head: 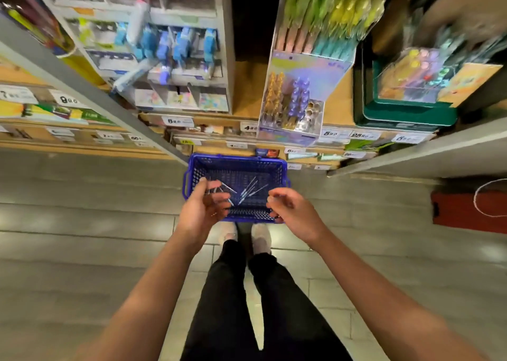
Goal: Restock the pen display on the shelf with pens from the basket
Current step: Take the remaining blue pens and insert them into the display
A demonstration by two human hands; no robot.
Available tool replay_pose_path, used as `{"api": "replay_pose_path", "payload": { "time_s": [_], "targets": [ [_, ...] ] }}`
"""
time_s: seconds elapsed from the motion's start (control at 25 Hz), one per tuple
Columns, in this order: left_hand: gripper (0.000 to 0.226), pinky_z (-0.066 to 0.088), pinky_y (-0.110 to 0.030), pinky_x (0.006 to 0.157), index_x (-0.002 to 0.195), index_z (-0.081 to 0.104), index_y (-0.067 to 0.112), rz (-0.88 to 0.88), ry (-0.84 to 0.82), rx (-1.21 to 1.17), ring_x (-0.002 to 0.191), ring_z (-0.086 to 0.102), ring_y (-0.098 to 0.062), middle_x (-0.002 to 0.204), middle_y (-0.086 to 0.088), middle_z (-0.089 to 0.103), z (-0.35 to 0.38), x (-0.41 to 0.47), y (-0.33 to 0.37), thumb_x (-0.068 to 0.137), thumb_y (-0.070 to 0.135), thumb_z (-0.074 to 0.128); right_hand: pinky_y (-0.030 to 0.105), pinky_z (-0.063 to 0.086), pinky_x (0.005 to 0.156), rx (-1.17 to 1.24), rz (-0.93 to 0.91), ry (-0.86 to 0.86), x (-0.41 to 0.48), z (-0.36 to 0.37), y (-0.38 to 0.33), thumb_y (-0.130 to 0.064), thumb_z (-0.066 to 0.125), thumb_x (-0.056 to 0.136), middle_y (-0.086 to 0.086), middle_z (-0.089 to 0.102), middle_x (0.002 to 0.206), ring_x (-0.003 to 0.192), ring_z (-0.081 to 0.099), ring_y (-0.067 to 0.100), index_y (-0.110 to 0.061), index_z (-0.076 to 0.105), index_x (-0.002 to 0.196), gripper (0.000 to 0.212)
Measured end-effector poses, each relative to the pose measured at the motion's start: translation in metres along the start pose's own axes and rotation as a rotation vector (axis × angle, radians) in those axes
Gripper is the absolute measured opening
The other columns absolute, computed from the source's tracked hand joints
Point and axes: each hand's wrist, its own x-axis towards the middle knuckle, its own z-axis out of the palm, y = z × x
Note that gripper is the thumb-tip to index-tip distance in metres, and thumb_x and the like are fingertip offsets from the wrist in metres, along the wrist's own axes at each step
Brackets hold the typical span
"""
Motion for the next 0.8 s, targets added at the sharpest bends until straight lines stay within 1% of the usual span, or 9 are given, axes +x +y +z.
{"api": "replay_pose_path", "payload": {
  "time_s": [0.08, 0.16, 0.28, 0.36, 0.44, 0.56, 0.64, 0.72, 0.8],
  "targets": [
    [0.034, 0.047, -0.033, 0.07, 0.105, 0.061, 0.016, -0.005, 0.01, -0.01, 0.073, 0.061, -0.022, 0.087, -0.01, 0.065, -0.006, 0.034, -0.022, 0.107, 0.043, 0.04, 0.022, 0.058, 0.069, -0.072, 0.012, -0.001, 0.023, -0.002, 0.029, -0.027, 0.066, 0.097, -0.004, 0.075, 0.089, 0.075, 0.072, 0.008, -0.032, 0.067, 0.106, 0.01],
    [0.031, 0.05, -0.032, 0.073, 0.105, 0.062, 0.016, -0.004, 0.027, -0.003, 0.078, 0.063, -0.021, 0.092, -0.008, 0.066, -0.02, 0.072, -0.049, 0.106, 0.04, 0.043, 0.023, 0.059, 0.07, -0.126, 0.033, 0.006, 0.049, 0.004, 0.062, -0.031, 0.066, 0.096, -0.007, 0.075, 0.091, 0.078, 0.074, 0.01, -0.035, 0.066, 0.107, 0.012],
    [0.023, 0.049, -0.031, 0.073, 0.105, 0.062, 0.018, -0.017, 0.034, -0.021, 0.075, 0.064, -0.02, 0.092, -0.008, 0.066, -0.046, 0.129, -0.089, 0.104, 0.034, 0.047, 0.026, 0.059, 0.072, -0.2, 0.042, -0.006, 0.088, 0.02, 0.116, -0.029, 0.07, 0.094, -0.016, 0.074, 0.092, 0.078, 0.074, 0.012, -0.039, 0.065, 0.104, 0.016],
    [0.017, 0.049, -0.032, 0.072, 0.106, 0.06, 0.019, -0.031, 0.061, -0.006, 0.074, 0.065, -0.019, 0.092, -0.008, 0.067, -0.07, 0.176, -0.121, 0.102, 0.032, 0.049, 0.03, 0.059, 0.078, -0.26, 0.058, -0.021, 0.125, 0.039, 0.164, -0.026, 0.074, 0.091, -0.014, 0.075, 0.094, 0.081, 0.074, 0.012, -0.039, 0.065, 0.105, 0.021],
    [0.016, 0.048, -0.032, 0.072, 0.106, 0.06, 0.02, -0.031, 0.076, -0.002, 0.073, 0.065, -0.02, 0.089, -0.006, 0.068, -0.098, 0.232, -0.155, 0.102, 0.032, 0.049, 0.033, 0.059, 0.083, -0.294, 0.079, -0.025, 0.168, 0.06, 0.217, -0.023, 0.075, 0.089, -0.007, 0.075, 0.098, 0.084, 0.073, 0.011, -0.033, 0.066, 0.109, 0.024],
    [0.019, 0.047, -0.031, 0.071, 0.104, 0.058, 0.019, -0.046, 0.064, -0.009, 0.073, 0.063, -0.02, 0.086, -0.005, 0.066, -0.134, 0.304, -0.198, 0.103, 0.035, 0.047, 0.031, 0.057, 0.085, -0.413, 0.104, -0.046, 0.225, 0.091, 0.286, -0.019, 0.075, 0.089, -0.006, 0.075, 0.1, 0.086, 0.072, 0.009, -0.022, 0.067, 0.116, 0.029],
    [0.022, 0.046, -0.031, 0.072, 0.099, 0.057, 0.021, -0.043, 0.054, -0.023, 0.074, 0.062, -0.02, 0.088, -0.005, 0.064, -0.149, 0.35, -0.212, 0.105, 0.037, 0.044, 0.029, 0.055, 0.086, -0.543, 0.087, -0.072, 0.266, 0.108, 0.317, -0.017, 0.075, 0.089, -0.004, 0.075, 0.1, 0.084, 0.069, 0.008, -0.017, 0.067, 0.117, 0.029],
    [0.025, 0.046, -0.03, 0.072, 0.098, 0.056, 0.021, -0.034, 0.05, -0.016, 0.075, 0.061, -0.019, 0.089, -0.005, 0.064, -0.165, 0.403, -0.226, 0.106, 0.039, 0.042, 0.028, 0.051, 0.088, -0.688, 0.066, -0.133, 0.325, 0.126, 0.346, -0.016, 0.073, 0.09, 0.001, 0.075, 0.101, 0.083, 0.066, 0.009, -0.014, 0.067, 0.116, 0.027],
    [0.028, 0.047, -0.03, 0.07, 0.097, 0.057, 0.019, -0.013, 0.049, 0.027, 0.073, 0.06, -0.019, 0.088, -0.005, 0.065, -0.176, 0.449, -0.237, 0.107, 0.039, 0.04, 0.029, 0.051, 0.092, -0.877, 0.03, -0.241, 0.392, 0.149, 0.371, -0.017, 0.07, 0.092, 0.007, 0.074, 0.109, 0.096, 0.069, 0.019, -0.011, 0.067, 0.117, 0.026]
  ]
}}
